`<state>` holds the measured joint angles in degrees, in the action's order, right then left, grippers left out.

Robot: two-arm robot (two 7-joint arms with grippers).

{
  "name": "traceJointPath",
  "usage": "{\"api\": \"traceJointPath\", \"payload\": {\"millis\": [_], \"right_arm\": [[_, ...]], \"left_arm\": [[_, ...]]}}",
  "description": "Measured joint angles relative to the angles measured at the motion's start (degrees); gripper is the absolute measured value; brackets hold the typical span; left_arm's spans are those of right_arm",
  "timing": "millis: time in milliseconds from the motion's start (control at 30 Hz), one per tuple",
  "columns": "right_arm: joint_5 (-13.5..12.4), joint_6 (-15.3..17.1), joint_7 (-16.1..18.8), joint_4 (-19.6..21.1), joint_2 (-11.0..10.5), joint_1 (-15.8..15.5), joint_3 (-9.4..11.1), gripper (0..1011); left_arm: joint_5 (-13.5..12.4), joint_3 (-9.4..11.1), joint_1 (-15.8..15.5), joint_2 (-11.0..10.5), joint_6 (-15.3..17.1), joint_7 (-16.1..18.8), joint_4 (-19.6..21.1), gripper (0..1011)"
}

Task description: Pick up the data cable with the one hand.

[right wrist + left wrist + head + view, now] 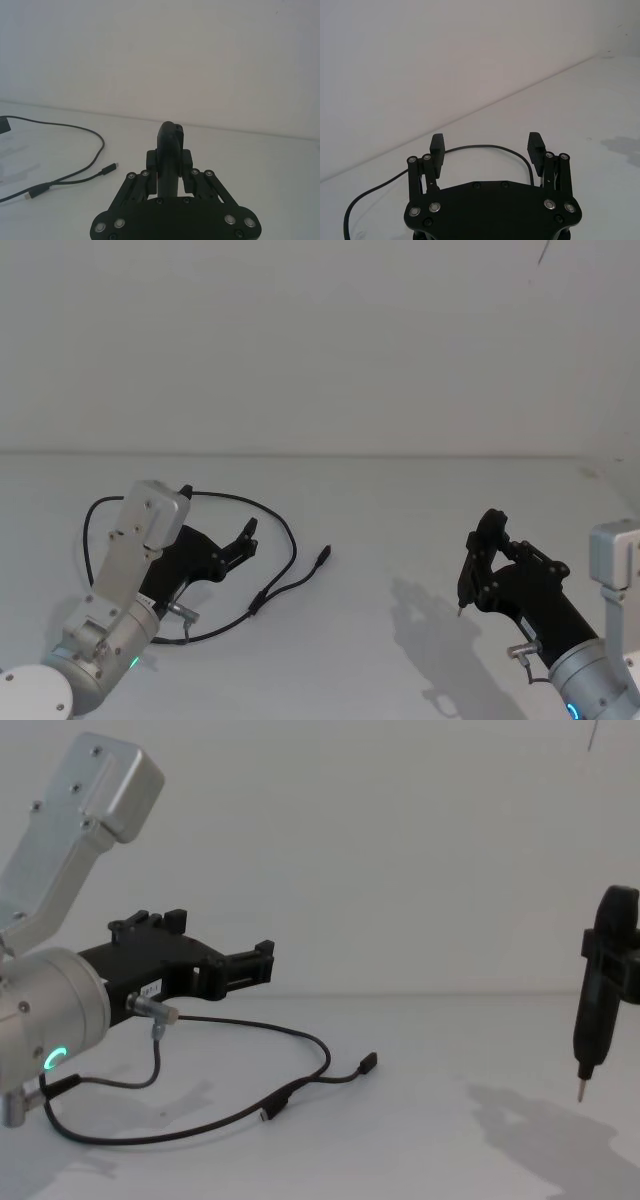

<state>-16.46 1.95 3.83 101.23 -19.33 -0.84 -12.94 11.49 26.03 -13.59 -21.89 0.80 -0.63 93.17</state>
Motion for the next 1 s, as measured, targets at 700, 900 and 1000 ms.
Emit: {"api": "traceJointPath", "payload": {"millis": [700, 900, 1000], "right_arm": [[0.0, 0.0, 0.0, 0.0, 0.0, 0.0, 0.0, 279], [0.0, 0.0, 0.0, 0.0, 0.0, 0.0, 0.0, 279], [0.0, 0.0, 0.0, 0.0, 0.0, 0.0, 0.0, 279]], "left_arm": [[0.0, 0.0, 0.0, 0.0, 0.0, 0.0, 0.0, 1001], [0.0, 0.0, 0.0, 0.0, 0.0, 0.0, 0.0, 1001], [0.0, 0.0, -0.1, -0.1, 0.0, -0.4, 0.0, 1001]]}}
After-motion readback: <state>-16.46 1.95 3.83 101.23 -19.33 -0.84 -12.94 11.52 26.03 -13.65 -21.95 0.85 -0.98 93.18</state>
